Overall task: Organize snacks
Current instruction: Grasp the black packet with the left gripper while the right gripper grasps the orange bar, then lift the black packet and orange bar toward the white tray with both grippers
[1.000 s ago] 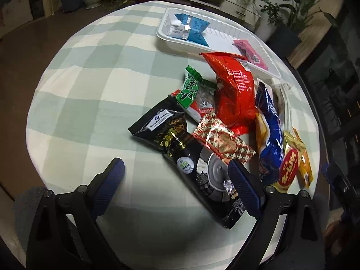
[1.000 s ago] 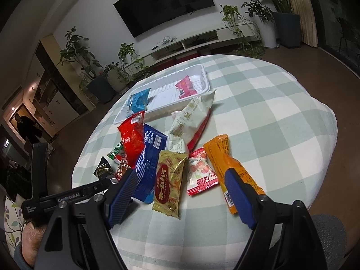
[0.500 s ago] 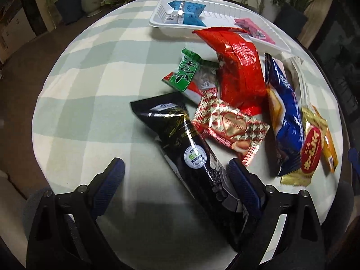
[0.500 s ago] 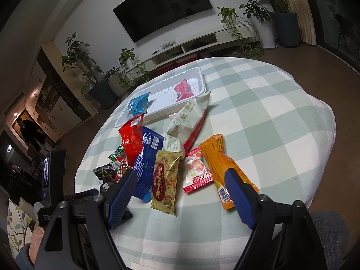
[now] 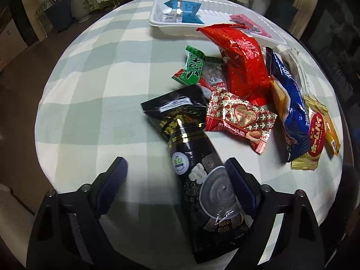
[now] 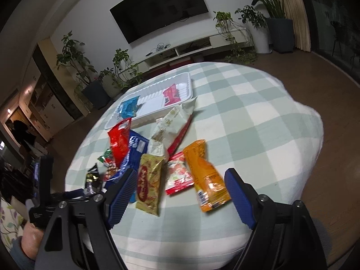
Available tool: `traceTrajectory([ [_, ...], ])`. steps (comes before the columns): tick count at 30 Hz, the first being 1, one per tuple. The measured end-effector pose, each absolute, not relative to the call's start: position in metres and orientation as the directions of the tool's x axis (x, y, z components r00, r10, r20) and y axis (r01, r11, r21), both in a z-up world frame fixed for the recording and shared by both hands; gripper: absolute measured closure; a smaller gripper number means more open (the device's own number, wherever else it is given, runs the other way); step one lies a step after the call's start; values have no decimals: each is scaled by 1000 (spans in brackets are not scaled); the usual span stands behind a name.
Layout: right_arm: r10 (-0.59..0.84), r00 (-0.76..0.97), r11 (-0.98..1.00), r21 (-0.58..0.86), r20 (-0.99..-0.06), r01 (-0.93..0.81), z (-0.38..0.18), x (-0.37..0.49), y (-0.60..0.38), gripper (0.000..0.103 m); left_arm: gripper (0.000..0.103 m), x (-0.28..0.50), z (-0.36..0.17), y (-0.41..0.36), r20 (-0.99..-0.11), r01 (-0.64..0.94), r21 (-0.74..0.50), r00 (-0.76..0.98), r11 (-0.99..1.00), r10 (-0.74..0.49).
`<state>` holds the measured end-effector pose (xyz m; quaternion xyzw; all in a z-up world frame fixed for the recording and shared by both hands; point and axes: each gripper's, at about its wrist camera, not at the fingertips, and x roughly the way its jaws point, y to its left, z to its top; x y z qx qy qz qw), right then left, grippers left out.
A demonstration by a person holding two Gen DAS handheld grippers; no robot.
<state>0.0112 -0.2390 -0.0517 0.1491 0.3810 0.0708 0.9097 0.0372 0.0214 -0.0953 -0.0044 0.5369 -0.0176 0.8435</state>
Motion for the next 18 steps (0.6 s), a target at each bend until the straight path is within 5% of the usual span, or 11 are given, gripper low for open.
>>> traceTrajectory([
  [9,143,572,990,119,-808,-79,-64,48,-238,31,68,36,-88,32,-882,63,-41,467,997,-66],
  [18,108,483,988,38,-869,-152,-85,67,-227,40,80,35,-87,50,-870,93,-129,467,987,-158],
])
